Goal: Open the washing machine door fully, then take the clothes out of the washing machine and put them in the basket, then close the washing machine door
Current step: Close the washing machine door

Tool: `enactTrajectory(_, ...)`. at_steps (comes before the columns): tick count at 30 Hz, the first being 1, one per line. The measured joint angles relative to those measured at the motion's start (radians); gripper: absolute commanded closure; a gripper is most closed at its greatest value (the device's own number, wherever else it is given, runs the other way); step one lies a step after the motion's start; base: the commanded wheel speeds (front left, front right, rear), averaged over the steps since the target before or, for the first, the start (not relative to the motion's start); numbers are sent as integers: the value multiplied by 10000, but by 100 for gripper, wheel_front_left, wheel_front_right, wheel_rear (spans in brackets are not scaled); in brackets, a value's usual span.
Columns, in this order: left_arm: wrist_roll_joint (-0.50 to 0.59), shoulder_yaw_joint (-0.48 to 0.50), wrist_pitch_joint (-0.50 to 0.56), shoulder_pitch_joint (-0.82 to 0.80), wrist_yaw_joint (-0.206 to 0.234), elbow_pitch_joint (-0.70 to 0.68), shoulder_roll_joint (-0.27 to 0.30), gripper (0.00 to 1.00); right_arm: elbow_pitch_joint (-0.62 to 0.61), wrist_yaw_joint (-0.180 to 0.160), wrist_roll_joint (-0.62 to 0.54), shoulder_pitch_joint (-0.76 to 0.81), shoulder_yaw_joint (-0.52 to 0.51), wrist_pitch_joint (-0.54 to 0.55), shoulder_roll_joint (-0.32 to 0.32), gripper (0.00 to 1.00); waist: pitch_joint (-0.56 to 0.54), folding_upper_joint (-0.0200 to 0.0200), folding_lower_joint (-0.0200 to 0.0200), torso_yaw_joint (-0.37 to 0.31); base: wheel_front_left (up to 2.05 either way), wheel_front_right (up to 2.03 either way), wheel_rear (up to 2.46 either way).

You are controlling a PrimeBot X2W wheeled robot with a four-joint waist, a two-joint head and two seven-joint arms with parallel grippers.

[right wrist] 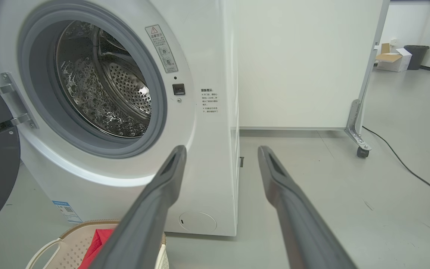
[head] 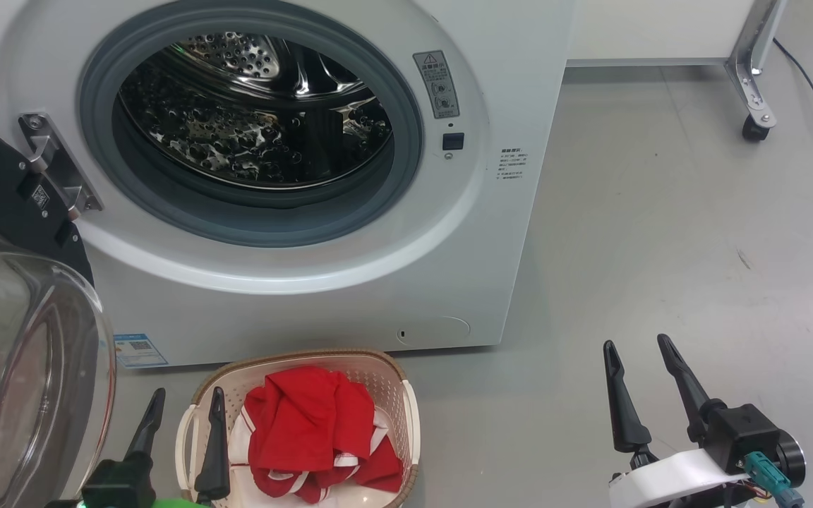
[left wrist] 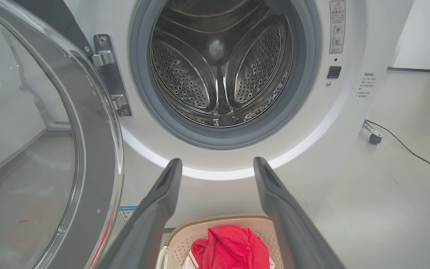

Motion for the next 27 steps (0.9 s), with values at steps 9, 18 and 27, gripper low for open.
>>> enactTrajectory(9,13,-19,178,111,88,-251,2,0,-31,8,-13,12,-33,0,6,0,16,0,0,9,-45,46,-1)
enactTrajectory(18,54,-40,301,201,159,-516,17,0,-59,10,-33,74,-56,0,12,0,79,0,0,-36,-81,81,0)
enactTrajectory(27,102,-105,502,253,161,-698,82,0,-69,10,-44,74,-82,0,15,0,130,0,0,-72,-118,118,0)
